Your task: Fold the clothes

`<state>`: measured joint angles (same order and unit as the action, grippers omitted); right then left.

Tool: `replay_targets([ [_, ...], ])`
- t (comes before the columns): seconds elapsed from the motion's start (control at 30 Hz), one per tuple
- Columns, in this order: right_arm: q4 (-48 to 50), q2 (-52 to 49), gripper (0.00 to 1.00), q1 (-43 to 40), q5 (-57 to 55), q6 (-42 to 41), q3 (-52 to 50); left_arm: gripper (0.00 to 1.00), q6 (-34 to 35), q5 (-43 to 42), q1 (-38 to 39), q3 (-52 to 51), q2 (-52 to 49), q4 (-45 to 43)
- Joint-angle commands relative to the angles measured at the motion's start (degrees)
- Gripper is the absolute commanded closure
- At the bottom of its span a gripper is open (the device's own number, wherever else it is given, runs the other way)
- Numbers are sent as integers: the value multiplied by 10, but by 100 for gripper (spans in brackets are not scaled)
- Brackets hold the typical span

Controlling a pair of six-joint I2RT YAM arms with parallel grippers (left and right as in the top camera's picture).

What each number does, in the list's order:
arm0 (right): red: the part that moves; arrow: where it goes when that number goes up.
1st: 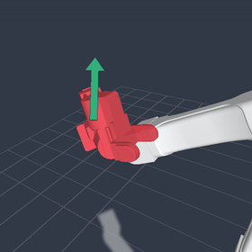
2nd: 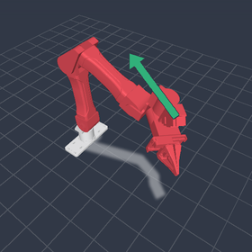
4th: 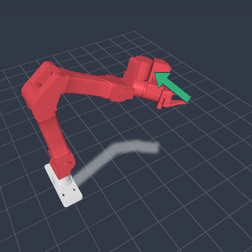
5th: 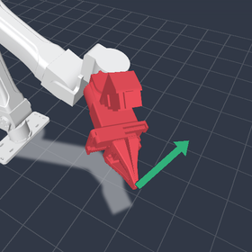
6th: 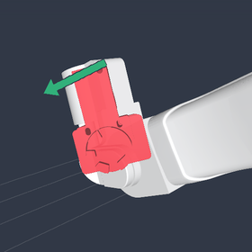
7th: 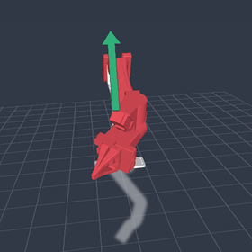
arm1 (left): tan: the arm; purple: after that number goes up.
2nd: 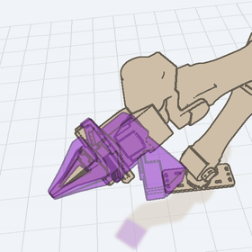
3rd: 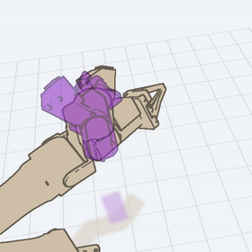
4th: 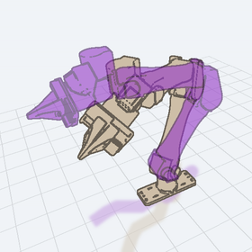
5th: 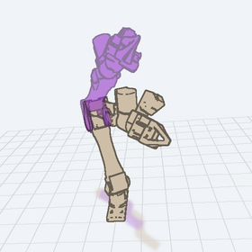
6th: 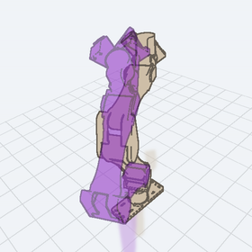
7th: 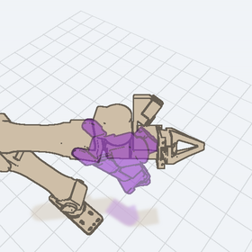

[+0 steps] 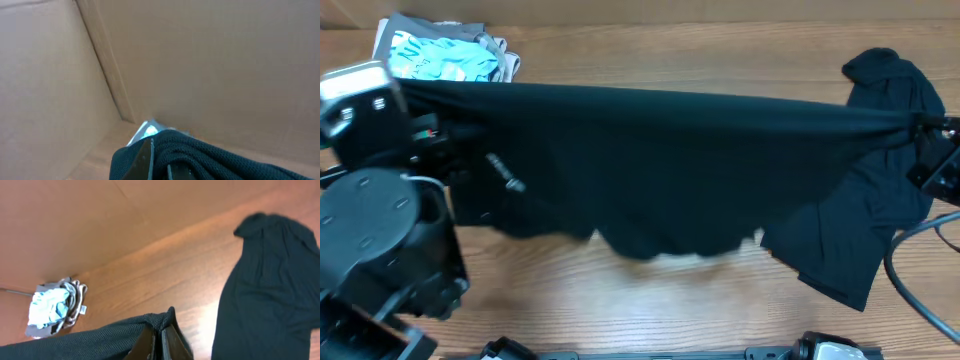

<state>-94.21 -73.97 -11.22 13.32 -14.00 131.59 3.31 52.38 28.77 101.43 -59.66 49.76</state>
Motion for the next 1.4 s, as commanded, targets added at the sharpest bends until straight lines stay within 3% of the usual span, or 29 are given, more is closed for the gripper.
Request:
replay_targets([
  [0.0,18,-23,96,-4,-38,15,10,95,-44,22,-6,19,-9,-12],
  [0.23,47,-136,96,-4,-14,51,10,94,-96,5,-14,19,-118,-54],
  [0.47,207,-231,96,-4,78,50,10,94,-151,-197,-122,35,-259,-264],
  [0.6,230,-231,96,-4,72,51,17,95,-151,-248,-138,81,-271,-266],
  [0.7,215,-233,96,-4,71,54,16,96,-151,-258,-138,87,-271,-240],
  [0.8,174,-239,96,-4,62,59,16,96,-139,-273,-138,87,-271,-160],
  [0.97,50,-264,96,-3,58,86,10,96,-42,-320,-138,80,-272,52],
  [1.1,-12,-286,96,-1,48,100,-4,96,19,-329,-138,48,-272,156],
  [1.23,-15,-287,96,4,45,100,-68,96,62,-333,-138,-10,-272,197],
  [1.37,-19,-282,96,4,40,100,-140,96,62,-398,-138,-96,-272,198],
])
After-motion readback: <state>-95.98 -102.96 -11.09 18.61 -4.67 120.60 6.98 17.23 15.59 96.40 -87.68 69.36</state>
